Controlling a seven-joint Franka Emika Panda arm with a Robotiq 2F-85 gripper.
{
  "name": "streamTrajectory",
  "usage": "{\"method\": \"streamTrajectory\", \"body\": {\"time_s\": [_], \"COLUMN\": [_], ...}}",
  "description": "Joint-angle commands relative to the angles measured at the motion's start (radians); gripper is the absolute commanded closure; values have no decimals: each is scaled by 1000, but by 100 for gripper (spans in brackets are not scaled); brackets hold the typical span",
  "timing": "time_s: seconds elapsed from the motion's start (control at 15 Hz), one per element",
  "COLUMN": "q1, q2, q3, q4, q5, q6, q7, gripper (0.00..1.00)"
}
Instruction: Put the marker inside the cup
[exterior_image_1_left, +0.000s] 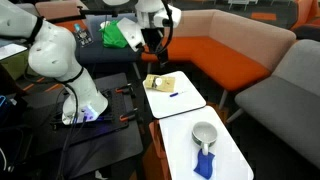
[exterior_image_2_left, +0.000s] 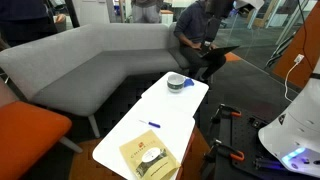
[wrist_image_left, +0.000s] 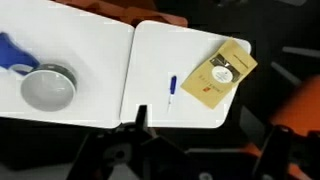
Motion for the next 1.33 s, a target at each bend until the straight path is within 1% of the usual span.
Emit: {"method": "streamTrajectory", "body": {"time_s": [0.0, 0.27, 0.4, 0.6, 0.67, 0.73, 0.87, 0.93, 1.07, 1.13, 1.27], "q1": [-24, -24, -27, -7, -3, 11, 15, 23, 9, 3, 5], "q2": [5, 5, 47, 144, 187, 243, 367, 427, 564, 640, 774], "q3": [24, 24, 83, 212, 256, 289, 349, 357, 378, 374, 356], "q4": [2, 2, 23, 63, 78, 97, 139, 164, 220, 253, 333], "q5": [17, 17, -9, -28, -34, -28, -50, -44, -85, -112, -82], "q6": [-3, -3, 17, 72, 110, 156, 231, 257, 293, 321, 331], "q7": [-13, -13, 61, 215, 271, 309, 379, 378, 424, 453, 420], "gripper": [0, 0, 0, 0, 0, 0, 0, 0, 0, 0, 0]}}
